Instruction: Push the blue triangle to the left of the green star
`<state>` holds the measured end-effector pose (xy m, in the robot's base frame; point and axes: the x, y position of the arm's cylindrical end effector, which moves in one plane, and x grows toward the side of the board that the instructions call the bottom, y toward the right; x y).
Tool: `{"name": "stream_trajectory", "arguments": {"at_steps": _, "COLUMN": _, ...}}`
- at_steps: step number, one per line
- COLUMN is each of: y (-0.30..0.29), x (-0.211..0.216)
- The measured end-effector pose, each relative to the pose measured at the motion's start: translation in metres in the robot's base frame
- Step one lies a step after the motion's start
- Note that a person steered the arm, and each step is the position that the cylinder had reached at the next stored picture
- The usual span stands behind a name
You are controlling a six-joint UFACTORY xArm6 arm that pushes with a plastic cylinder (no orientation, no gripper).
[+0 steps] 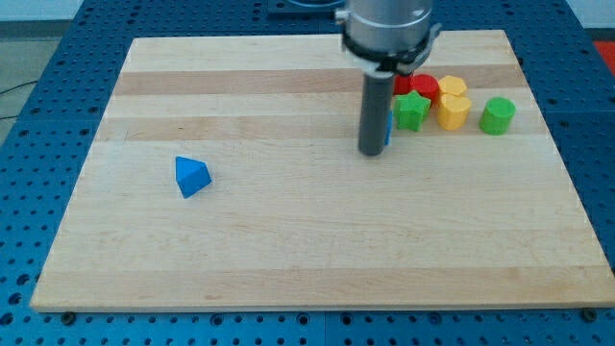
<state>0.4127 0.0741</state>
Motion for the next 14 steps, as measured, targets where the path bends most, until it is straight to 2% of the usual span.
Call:
{"name": "stream_trajectory", "arguments": {"at_steps": 1, "y": 0.02, "x": -0.043}}
{"name": "stream_trajectory", "arguments": {"at_steps": 2, "y": -0.035, "x": 0.025}}
{"name": "stream_trajectory", "arguments": {"at_steps": 3, "y": -0.128, "x": 0.131}}
{"name": "stream_trajectory", "arguments": {"at_steps": 4, "y": -0.262, "x": 0.153}}
{"name": "stream_trajectory", "arguments": {"at_steps": 5, "y": -0.33, "x": 0.114}}
{"name": "stream_trajectory", "arguments": {"at_steps": 6, "y": -0.292, "x": 0.092}}
{"name": "stream_trajectory", "arguments": {"at_steps": 7, "y": -0.217, "x": 0.07}}
{"name": "stream_trajectory", "arguments": {"at_steps": 8, "y": -0.151, "x": 0.005}}
{"name": "stream_trajectory", "arguments": {"at_steps": 9, "y": -0.151, "x": -0.047}}
{"name": "stream_trajectory", "arguments": {"at_steps": 10, "y": -0.167, "x": -0.011}}
{"name": "stream_trajectory", "arguments": {"at_steps": 11, "y": -0.141, "x": 0.062}}
{"name": "stream_trajectory", "arguments": {"at_steps": 12, "y": -0.158, "x": 0.115}}
{"name": "stream_trajectory", "arguments": {"at_steps": 13, "y": -0.234, "x": 0.077}}
{"name": "stream_trajectory", "arguments": {"at_steps": 14, "y": -0.229, "x": 0.033}}
